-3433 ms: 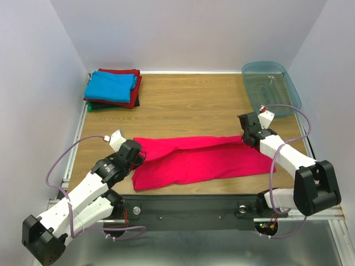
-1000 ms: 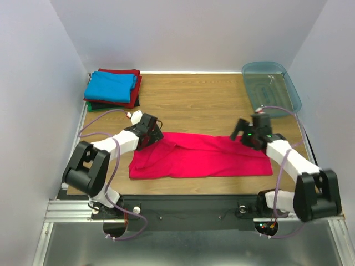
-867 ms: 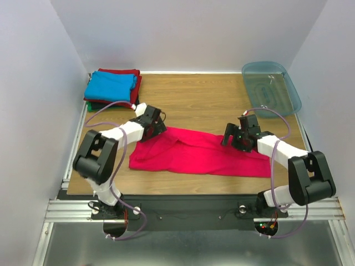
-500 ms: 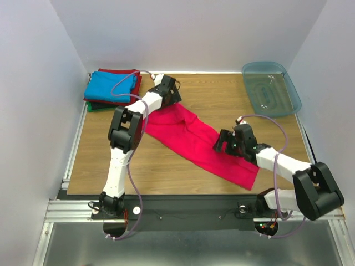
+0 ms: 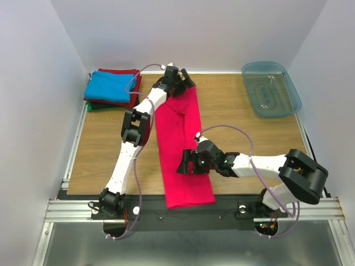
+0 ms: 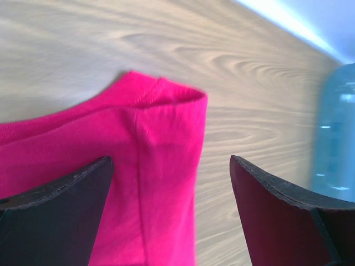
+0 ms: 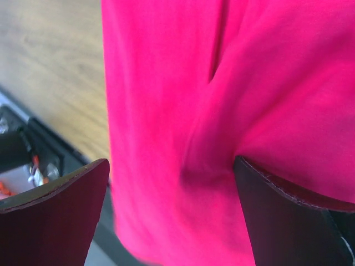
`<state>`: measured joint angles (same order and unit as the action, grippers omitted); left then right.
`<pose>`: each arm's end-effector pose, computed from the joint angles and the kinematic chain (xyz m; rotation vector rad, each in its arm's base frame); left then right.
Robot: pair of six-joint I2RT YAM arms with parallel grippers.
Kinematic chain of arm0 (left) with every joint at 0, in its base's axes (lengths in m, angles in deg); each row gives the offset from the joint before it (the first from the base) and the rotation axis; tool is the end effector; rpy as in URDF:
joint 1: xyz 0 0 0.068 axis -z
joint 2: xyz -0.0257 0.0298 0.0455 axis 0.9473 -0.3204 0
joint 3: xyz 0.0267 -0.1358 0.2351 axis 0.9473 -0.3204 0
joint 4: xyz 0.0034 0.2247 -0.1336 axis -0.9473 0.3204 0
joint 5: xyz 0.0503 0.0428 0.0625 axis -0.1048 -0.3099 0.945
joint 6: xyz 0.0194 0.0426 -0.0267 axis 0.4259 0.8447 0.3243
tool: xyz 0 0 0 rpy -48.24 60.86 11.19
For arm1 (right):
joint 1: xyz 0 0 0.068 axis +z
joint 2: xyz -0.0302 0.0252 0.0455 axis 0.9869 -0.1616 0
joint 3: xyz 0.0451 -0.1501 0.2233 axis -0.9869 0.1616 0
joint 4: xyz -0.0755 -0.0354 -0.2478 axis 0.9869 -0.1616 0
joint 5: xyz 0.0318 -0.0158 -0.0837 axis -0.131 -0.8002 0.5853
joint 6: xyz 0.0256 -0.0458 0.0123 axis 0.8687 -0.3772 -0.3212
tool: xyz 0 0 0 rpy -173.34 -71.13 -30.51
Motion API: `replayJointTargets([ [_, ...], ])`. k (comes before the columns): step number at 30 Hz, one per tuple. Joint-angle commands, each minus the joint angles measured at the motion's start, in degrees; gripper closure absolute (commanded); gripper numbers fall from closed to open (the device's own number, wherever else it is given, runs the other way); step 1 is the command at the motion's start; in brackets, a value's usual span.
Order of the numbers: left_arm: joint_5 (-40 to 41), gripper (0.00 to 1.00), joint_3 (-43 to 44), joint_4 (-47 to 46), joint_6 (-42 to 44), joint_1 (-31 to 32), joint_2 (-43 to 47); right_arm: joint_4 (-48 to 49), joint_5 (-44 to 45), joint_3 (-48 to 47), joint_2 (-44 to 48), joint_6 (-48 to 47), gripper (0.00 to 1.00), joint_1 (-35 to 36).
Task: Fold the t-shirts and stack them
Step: Fold the tshirt
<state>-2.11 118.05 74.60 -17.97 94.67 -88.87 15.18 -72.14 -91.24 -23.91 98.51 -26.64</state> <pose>0.5506 -0.2444 0.1776 -0.2570 2.1290 -0.8821 0.1569 0.2220 0.1607 -0.1660 2.5423 0.9363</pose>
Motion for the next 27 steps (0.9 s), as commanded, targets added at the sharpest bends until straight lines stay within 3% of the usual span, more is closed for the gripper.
replayJointTargets([
  [1,-6.3,0.01,4.0,-4.8,-6.9,0.3,-4.1,-4.8,-1.6,-2.0,-3.0,2.1,0.00,2.5],
  [4,-6.9,0.01,2.0,-12.0,-11.4,0.3,-4.7,-5.5,-0.8,-3.1,-0.6,1.3,0.00,2.7],
  [14,-0.6,0.01,5.3,-13.7,-15.0,0.2,-6.7,-15.2,4.9,-2.7,13.4,1.1,0.00,2.7],
  [17,-1.9,0.01,0.8,-20.3,-17.5,0.3,-4.6,-15.9,6.8,-1.1,16.2,3.0,0.00,2.7],
  [20,-3.1,0.01,3.9,-19.7,-16.6,0.3,-3.9,-16.8,7.8,-0.3,19.1,3.3,0.00,2.7],
  [24,-7.4,0.01,2.0,-19.4,-11.7,0.7,4.2,-18.8,9.8,0.4,21.4,3.8,0.00,2.7],
  [27,-8.6,0.01,-6.9,-17.9,-6.6,2.0,17.3,-20.7,10.5,0.6,22.3,3.4,0.00,2.7],
])
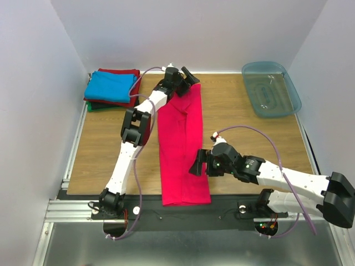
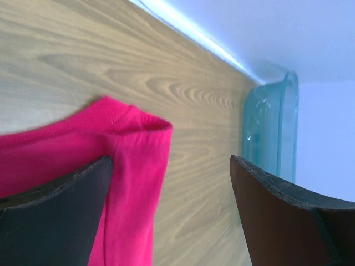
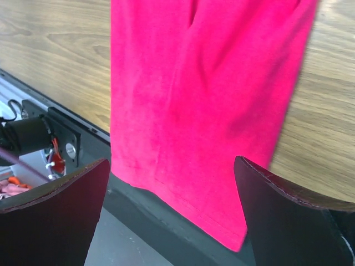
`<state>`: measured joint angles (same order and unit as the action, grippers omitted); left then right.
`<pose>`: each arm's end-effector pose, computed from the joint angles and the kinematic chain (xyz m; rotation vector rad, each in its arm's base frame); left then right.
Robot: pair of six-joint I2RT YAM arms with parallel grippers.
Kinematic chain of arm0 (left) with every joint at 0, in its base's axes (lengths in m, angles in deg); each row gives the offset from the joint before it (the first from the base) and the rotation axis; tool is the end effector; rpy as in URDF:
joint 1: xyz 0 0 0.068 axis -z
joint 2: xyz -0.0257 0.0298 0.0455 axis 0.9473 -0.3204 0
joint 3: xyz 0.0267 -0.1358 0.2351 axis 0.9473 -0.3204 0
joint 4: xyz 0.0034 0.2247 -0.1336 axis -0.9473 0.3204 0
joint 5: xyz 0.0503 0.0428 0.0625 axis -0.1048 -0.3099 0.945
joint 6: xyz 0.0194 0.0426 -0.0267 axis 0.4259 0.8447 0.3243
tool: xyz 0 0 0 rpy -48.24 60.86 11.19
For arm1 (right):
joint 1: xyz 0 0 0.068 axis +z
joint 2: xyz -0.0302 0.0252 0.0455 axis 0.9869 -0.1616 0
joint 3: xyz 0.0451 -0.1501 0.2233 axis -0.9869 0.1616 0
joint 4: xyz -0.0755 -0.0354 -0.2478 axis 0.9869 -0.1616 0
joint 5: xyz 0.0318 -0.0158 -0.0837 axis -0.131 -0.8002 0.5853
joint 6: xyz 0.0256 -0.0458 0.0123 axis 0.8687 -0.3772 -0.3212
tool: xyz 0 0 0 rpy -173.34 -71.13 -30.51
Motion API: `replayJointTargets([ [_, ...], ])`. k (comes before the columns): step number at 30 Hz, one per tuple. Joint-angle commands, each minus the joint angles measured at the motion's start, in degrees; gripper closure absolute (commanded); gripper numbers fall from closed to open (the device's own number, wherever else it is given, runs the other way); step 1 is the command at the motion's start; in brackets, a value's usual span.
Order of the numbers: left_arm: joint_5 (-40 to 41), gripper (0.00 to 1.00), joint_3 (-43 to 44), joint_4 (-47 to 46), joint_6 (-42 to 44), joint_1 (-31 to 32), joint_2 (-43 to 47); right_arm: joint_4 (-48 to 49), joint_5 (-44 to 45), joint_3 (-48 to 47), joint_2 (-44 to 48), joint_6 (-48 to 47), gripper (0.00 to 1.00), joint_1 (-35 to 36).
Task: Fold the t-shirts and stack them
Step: Fold the tshirt
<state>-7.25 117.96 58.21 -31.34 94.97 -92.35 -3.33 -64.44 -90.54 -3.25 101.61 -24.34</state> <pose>0.5604 -0.2556 0.1706 -0.3626 1.9431 -1.1950 0.1225 0.1814 0.2126 -0.0718 2.4809 0.8711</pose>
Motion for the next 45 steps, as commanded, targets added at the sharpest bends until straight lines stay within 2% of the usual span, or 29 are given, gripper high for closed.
replayJointTargets([
  [1,-3.1,0.02,-13.6,-0.7,9.3,2.4,28.6,-2.5,2.4,0.2,1.8,0.2,0.00,0.4],
  [4,-2.4,0.01,-26.5,-1.0,13.0,3.8,41.5,-3.6,-0.1,0.9,2.1,-0.3,0.00,0.4],
  [5,-0.5,0.02,-36.0,-0.8,15.1,4.3,50.3,-4.0,-1.9,1.2,2.1,-0.8,0.00,0.4],
  [6,1.8,0.01,-46.2,-0.8,15.4,6.3,54.7,-4.4,-4.1,1.9,2.4,-1.2,0.00,0.3],
  [8,8.2,0.01,-55.4,0.1,17.5,9.5,66.6,-5.1,-5.9,2.6,2.7,-2.2,0.00,0.4],
  [9,11.3,0.01,-59.4,1.8,17.4,13.5,70.1,-5.6,-7.0,3.0,2.8,-2.3,0.00,0.4],
  [10,14.2,0.02,-67.0,5.4,16.3,15.9,73.3,-6.0,-8.8,3.5,3.4,-2.2,0.00,0.4],
  [11,17.9,0.01,-70.9,6.5,14.0,17.8,79.2,-6.2,-9.9,4.5,3.5,-2.2,0.00,0.4],
  [13,20.1,0.01,-81.8,9.9,10.8,23.5,84.6,-6.5,-13.5,5.3,4.2,-2.2,0.00,0.5],
  [16,22.0,0.01,-89.6,16.9,2.4,30.9,92.4,-7.1,-16.2,6.4,6.1,-2.3,0.00,0.8],
  [17,23.2,0.02,-93.5,22.2,-3.4,33.4,95.7,-7.8,-17.0,6.7,7.0,-2.2,0.00,0.9],
  [20,24.3,0.02,-99.0,30.4,-10.7,40.3,101.7,-8.4,-18.6,7.3,7.3,-1.9,0.00,0.9],
  [22,23.8,0.02,-101.8,35.0,-17.2,42.8,105.9,-8.3,-20.0,8.2,7.3,-1.3,0.00,0.9],
  [24,23.1,0.02,-103.5,37.5,-19.8,45.0,108.2,-8.2,-20.3,9.1,7.5,-0.5,0.00,1.0],
  [30,19.1,0.04,-106.4,47.4,-21.5,45.2,107.7,-8.0,-19.7,10.3,7.8,1.1,0.01,1.3],
  [33,16.7,0.10,-108.2,45.5,-20.9,45.2,106.1,-7.9,-21.0,11.9,8.5,2.3,0.03,1.4],
  [34,15.8,0.17,-109.0,44.1,-21.0,45.2,105.6,-7.9,-21.0,12.3,8.5,2.7,0.04,1.5],
  [37,11.6,0.25,-112.0,39.7,-20.6,45.2,103.5,-7.2,-21.2,13.4,8.2,3.6,0.07,1.6],
  [40,12.0,0.32,-113.1,39.7,-21.6,45.2,102.5,-5.3,-21.7,13.6,7.3,3.8,0.13,1.6],
  [45,10.3,0.49,-115.1,34.6,-21.6,45.2,102.7,-0.8,-22.5,14.0,3.1,3.8,0.22,2.1],
])
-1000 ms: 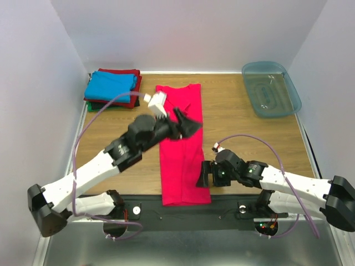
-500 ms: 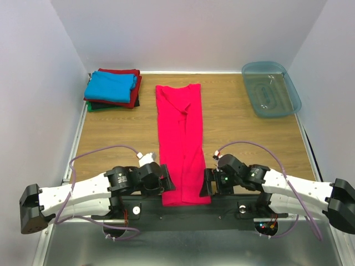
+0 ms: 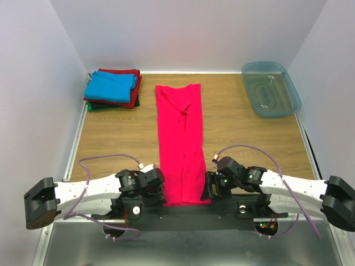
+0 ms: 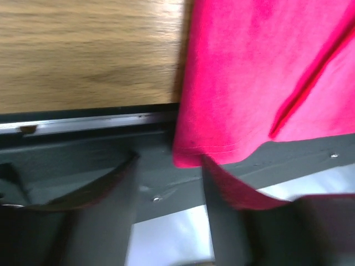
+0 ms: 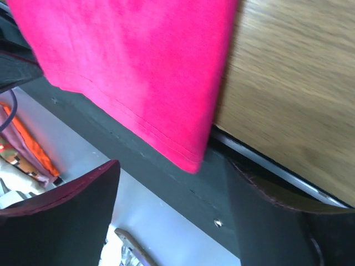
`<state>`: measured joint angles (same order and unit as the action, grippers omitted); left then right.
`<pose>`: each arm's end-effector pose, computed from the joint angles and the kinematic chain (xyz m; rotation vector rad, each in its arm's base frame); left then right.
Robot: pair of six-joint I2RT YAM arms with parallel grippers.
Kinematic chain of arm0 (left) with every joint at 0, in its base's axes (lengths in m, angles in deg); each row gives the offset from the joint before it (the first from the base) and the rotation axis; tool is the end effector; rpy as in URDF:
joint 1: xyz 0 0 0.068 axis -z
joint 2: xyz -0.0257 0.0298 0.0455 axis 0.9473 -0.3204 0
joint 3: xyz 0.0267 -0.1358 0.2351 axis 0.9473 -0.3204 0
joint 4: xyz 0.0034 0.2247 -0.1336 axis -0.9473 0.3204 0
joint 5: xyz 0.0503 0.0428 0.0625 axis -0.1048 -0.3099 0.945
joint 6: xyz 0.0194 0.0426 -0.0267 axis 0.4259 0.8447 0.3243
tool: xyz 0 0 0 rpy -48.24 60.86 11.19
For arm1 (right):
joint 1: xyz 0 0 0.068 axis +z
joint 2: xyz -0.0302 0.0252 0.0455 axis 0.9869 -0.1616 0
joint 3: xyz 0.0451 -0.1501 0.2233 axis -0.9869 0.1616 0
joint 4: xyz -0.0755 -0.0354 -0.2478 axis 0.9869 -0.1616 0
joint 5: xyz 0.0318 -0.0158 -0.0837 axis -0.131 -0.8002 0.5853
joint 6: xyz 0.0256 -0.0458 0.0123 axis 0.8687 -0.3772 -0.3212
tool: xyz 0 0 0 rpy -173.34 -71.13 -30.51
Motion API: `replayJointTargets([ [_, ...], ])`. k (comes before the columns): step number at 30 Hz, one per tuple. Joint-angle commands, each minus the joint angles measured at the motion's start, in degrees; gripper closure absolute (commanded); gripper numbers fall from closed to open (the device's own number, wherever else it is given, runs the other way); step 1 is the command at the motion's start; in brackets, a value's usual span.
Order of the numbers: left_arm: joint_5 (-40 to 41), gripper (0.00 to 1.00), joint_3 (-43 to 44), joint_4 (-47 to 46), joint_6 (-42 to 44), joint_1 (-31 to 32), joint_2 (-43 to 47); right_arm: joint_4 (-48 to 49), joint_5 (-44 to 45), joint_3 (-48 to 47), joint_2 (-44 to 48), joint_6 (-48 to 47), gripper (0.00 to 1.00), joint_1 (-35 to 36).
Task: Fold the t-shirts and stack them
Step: Fold the tshirt
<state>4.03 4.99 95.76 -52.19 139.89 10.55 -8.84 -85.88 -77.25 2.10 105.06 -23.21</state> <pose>0.0540 -0.1440 0.1554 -0.2038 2.9519 -0.7558 0.0800 0.1472 0.1509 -0.2038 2.8995 1.0272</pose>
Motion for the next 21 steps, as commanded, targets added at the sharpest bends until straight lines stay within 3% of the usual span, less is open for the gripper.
replayJointTargets([
  [1,-1.1,0.58,-2.7,-3.8,-0.9,0.2,-0.3,5.4,-1.2,0.7,-3.7,0.5,0.25,1.1],
  [6,-2.0,0.83,-3.9,-7.4,-0.5,0.2,-1.6,7.7,-0.5,0.8,-5.8,1.3,0.46,1.7],
  [10,0.3,0.99,-2.5,-7.4,-0.2,0.2,-1.6,7.7,0.9,0.4,-6.6,1.6,0.70,1.7],
  [13,1.3,1.00,-1.7,-8.9,0.3,0.2,-0.7,7.7,2.0,-0.9,-6.0,1.0,0.82,1.7],
  [17,5.9,1.00,0.8,-6.5,0.9,0.2,1.4,6.8,3.8,-2.6,-5.4,0.0,0.88,1.7],
  [19,7.3,1.00,1.8,-5.7,1.0,0.2,2.3,5.5,5.5,-4.2,-4.9,-0.4,0.99,1.7],
  [21,9.9,1.00,2.9,-5.6,1.5,0.2,3.6,3.7,8.9,-6.0,-4.8,-1.5,1.00,1.7],
])
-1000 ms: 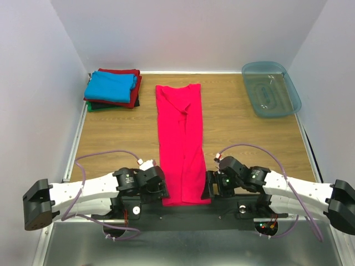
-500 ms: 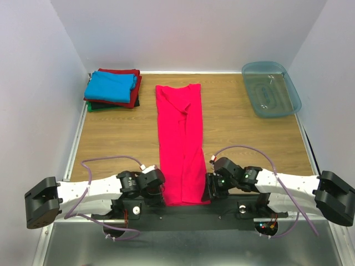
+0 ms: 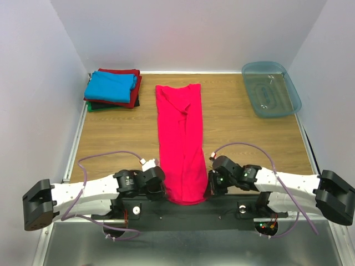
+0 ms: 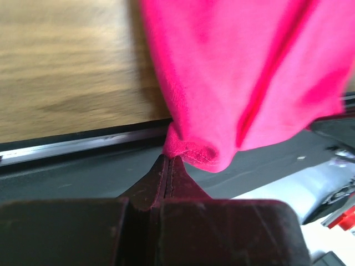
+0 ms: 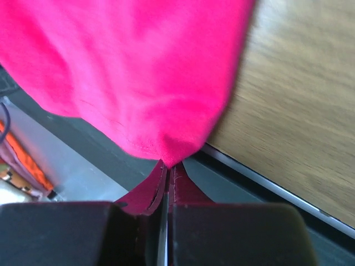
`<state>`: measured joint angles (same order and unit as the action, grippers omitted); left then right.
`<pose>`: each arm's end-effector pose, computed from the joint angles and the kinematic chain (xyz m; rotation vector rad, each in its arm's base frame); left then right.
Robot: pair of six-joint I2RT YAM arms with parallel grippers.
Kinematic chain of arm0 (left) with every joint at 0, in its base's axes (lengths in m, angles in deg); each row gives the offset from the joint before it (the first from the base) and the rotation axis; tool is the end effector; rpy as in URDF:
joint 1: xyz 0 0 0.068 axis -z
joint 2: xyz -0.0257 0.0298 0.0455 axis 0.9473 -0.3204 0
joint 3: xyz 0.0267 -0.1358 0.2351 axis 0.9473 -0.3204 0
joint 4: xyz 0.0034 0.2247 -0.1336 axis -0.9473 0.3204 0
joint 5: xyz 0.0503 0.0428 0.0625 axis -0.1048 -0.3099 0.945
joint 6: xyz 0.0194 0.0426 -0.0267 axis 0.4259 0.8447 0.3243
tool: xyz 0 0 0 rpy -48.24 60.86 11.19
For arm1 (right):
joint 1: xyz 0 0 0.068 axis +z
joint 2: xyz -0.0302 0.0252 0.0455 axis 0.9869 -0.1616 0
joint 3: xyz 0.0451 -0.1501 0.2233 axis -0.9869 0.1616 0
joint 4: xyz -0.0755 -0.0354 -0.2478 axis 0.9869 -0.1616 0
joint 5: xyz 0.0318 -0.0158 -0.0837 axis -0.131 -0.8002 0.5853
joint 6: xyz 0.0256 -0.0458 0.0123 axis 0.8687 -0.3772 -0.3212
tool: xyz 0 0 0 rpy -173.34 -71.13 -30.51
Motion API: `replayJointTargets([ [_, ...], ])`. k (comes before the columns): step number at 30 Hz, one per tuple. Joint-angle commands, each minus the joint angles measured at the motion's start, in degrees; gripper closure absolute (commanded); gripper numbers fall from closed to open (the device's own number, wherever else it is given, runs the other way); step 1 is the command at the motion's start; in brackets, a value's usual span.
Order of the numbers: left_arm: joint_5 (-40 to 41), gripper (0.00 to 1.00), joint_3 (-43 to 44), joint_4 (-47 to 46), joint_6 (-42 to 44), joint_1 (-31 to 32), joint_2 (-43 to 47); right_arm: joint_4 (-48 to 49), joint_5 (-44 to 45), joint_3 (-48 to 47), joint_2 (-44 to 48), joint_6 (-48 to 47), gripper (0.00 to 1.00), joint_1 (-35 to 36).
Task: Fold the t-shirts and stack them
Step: Fold the tshirt
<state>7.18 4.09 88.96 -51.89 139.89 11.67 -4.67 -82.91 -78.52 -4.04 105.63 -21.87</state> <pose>0.0586 -0.1503 0.1603 -0.2070 2.8255 -0.8802 0.0857 0.1607 0.1448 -0.1961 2.8938 0.9690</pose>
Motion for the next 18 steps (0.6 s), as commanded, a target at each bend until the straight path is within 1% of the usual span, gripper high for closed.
replayJointTargets([
  [1,7.6,1.00,4.1,1.1,1.2,0.0,2.7,-1.0,6.9,-5.6,1.2,-2.5,1.00,0.3],
  [7,12.2,1.00,7.9,1.6,6.1,-3.9,2.6,-3.8,16.4,-14.3,-2.4,-5.4,1.00,0.1],
  [8,12.8,1.00,8.3,0.2,7.9,-5.7,2.0,-4.0,20.2,-16.3,-3.5,-6.3,1.00,-0.4],
  [10,13.1,1.00,8.9,-1.7,10.6,-8.1,1.1,-4.0,23.6,-18.3,-4.8,-6.6,1.00,-0.6],
  [11,12.9,1.00,9.6,-3.8,12.1,-11.0,-0.1,-4.0,27.2,-19.1,-6.5,-6.6,1.00,-0.9],
  [13,13.7,1.00,10.8,-5.5,15.6,-14.1,-1.5,-4.0,30.1,-21.7,-8.2,-7.0,1.00,-1.7],
  [14,15.5,1.00,12.3,-6.4,16.4,-16.3,-2.7,-3.9,31.2,-22.6,-9.0,-7.4,1.00,-2.9],
  [18,19.2,1.00,15.6,-10.3,20.3,-20.0,-5.8,-3.9,37.2,-27.4,-12.8,-9.4,1.00,-7.4],
])
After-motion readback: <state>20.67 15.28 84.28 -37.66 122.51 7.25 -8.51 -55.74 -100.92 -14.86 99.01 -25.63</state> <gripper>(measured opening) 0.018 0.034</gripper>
